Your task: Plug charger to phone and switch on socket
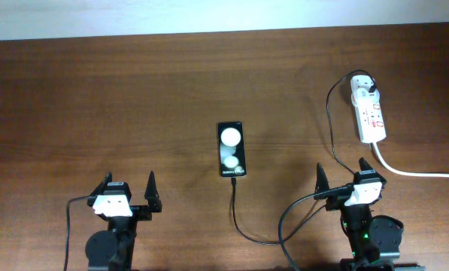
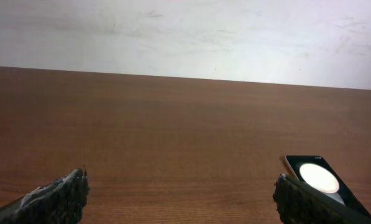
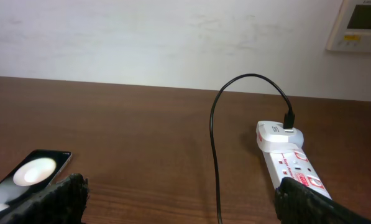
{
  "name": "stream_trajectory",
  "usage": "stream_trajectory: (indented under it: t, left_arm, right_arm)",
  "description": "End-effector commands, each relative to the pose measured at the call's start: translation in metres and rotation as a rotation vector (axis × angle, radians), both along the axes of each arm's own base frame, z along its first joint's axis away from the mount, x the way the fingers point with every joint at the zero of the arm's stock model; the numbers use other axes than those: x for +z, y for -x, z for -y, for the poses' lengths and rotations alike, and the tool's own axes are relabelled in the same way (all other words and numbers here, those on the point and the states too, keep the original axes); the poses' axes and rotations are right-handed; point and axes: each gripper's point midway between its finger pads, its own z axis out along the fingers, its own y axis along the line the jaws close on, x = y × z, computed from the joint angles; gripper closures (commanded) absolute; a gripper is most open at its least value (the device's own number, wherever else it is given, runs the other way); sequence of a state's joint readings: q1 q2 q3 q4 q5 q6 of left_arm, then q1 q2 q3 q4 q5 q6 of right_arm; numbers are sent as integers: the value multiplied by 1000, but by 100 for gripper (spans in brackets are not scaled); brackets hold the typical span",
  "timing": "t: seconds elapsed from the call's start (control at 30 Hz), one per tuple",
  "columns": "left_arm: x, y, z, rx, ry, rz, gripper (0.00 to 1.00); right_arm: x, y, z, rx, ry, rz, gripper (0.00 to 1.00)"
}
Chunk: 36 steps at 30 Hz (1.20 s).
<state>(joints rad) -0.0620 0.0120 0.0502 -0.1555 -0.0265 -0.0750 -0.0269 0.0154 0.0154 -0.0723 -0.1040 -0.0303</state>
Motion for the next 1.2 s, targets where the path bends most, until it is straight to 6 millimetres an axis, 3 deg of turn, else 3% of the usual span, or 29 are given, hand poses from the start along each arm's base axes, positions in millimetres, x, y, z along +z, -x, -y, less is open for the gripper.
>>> stream_trajectory:
  t: [0.0,0.97,1.17]
  left_arm:
    - [-1,0,-1,3,11,6,1]
    - [-1,-3,-6,35,8,34,1]
    - [-3,-3,-2,-11,-167,34,1]
  right_arm:
    - [-2,0,4,-19,1,3,2]
    - [-2,0,4,-18,1,3,1]
    - [-2,0,4,-18,0,3,1]
